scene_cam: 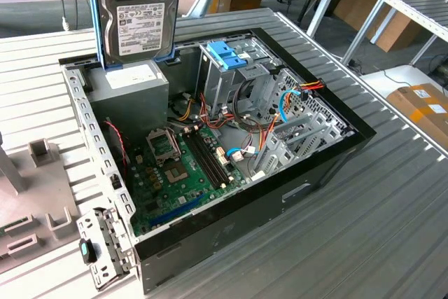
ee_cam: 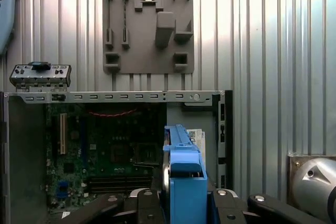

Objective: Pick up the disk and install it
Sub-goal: 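Pick up the disk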

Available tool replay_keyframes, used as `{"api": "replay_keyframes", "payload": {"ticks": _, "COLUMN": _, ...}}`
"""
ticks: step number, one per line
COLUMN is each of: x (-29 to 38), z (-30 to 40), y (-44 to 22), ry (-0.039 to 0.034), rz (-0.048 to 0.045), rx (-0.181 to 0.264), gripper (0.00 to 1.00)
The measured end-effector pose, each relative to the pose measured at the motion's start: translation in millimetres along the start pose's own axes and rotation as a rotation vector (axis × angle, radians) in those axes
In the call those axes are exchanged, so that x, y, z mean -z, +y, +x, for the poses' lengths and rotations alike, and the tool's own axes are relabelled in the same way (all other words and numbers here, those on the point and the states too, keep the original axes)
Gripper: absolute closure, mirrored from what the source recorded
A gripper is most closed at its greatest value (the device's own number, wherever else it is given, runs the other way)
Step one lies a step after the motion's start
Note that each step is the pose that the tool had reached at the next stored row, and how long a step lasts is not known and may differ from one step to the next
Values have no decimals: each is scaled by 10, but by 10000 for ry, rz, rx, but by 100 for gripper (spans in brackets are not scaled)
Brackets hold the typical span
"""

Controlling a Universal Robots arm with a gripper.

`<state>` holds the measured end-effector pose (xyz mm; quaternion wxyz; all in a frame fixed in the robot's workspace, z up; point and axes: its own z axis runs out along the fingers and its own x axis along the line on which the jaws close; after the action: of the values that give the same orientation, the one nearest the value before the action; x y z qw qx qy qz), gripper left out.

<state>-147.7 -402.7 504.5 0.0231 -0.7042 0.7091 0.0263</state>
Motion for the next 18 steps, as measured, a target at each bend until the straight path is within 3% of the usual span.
{"api": "replay_keyframes", "payload": {"ticks": 18, "x": -16, "z": 140, "y": -250, "ry": -1, "rz": 0, "rx": 0, "gripper": 63}}
